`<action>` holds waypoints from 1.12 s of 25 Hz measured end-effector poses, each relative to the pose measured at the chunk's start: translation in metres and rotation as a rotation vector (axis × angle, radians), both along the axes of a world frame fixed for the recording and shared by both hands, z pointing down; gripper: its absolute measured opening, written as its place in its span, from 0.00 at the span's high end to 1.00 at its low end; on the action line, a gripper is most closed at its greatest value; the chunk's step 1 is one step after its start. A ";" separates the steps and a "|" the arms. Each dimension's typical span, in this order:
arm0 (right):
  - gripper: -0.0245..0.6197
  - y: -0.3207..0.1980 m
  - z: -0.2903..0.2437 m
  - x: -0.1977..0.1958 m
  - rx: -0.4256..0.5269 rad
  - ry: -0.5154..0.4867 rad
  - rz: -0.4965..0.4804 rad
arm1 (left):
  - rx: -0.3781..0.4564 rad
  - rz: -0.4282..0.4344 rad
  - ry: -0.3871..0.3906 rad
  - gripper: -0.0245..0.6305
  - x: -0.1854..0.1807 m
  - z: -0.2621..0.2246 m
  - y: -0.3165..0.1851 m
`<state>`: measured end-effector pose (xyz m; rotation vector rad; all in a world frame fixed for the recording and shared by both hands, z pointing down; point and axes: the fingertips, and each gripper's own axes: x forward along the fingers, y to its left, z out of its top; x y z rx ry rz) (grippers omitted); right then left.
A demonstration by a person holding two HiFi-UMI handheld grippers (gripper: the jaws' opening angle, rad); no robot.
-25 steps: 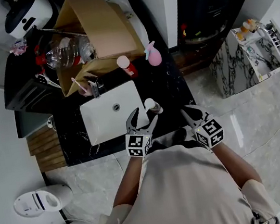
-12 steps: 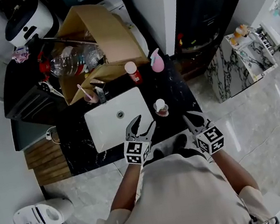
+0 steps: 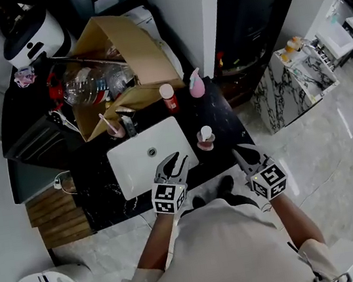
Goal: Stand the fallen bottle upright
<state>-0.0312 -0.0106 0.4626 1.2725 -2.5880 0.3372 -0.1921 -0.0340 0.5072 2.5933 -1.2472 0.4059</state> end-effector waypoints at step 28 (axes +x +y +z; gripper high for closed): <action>0.91 0.007 -0.018 -0.014 0.050 -0.016 0.054 | 0.012 0.087 0.031 0.95 -0.008 -0.021 0.009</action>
